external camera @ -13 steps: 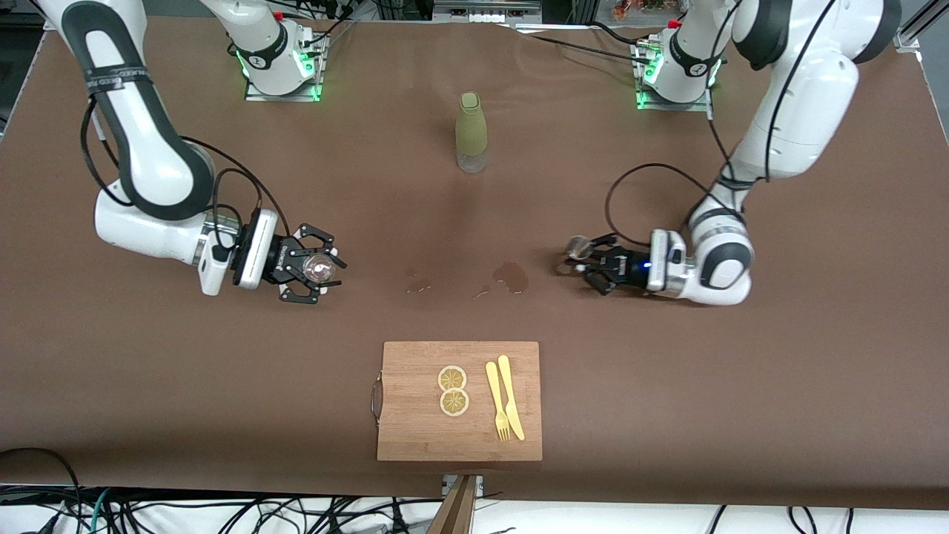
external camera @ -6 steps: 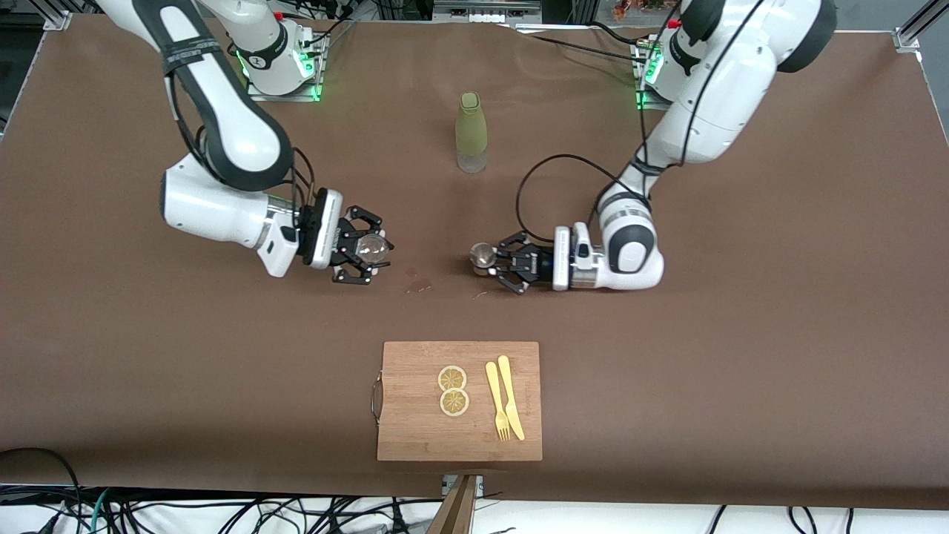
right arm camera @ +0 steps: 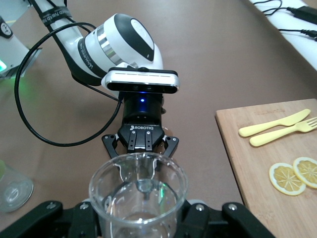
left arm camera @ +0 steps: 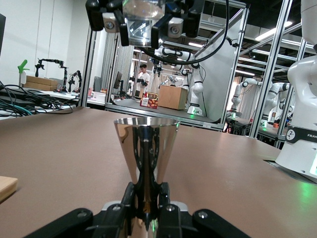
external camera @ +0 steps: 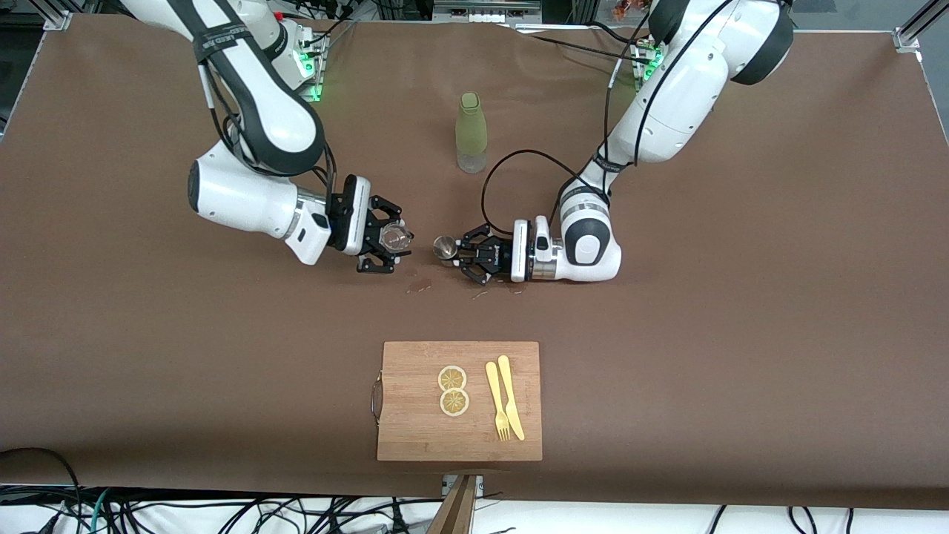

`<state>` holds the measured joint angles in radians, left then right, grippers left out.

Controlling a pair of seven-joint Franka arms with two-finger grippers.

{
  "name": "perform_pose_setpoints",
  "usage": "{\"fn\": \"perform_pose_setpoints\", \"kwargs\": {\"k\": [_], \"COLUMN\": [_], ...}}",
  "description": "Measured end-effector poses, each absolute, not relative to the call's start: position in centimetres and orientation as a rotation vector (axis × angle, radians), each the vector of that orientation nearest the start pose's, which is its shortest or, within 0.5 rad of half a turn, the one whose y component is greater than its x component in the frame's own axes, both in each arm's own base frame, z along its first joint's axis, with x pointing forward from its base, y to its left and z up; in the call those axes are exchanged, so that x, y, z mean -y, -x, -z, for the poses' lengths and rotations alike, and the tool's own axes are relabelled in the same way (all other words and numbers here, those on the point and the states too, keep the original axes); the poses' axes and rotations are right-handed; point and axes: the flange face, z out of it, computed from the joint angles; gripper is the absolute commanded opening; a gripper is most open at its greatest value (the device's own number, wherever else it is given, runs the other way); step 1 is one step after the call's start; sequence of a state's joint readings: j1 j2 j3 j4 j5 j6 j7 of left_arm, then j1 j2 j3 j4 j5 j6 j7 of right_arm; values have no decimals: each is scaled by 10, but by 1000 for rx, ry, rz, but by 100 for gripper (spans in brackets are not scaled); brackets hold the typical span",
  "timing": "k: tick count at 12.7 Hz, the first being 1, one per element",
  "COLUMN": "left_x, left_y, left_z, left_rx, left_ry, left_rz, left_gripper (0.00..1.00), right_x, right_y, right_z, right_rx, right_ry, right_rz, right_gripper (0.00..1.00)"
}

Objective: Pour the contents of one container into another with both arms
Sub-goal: 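Tilt the glass with the right gripper over the jigger held by the left gripper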

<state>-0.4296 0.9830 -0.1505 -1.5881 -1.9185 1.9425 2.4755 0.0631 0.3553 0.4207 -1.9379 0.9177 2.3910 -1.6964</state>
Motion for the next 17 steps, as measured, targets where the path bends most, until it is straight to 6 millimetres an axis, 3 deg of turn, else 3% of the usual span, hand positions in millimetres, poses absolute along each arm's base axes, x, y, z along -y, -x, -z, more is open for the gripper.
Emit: {"fn": "perform_pose_setpoints", "kwargs": {"k": [8,17], "left_x": [447,450], "left_y": [-537,-540], "left_z": [-83,-81], "left_rx": [1137,1150], "left_ry": [-1246,-1234], "left_rz": [-1057,-1077], "left_gripper": [0,0], "right_x": [-294,-292], "right_y": [-558,-544], "right_z": [-333,-334], "right_rx": [1831,1875], "right_ry": [1839,1880], "right_rz": [569,501], "right_gripper": [34,34]}}
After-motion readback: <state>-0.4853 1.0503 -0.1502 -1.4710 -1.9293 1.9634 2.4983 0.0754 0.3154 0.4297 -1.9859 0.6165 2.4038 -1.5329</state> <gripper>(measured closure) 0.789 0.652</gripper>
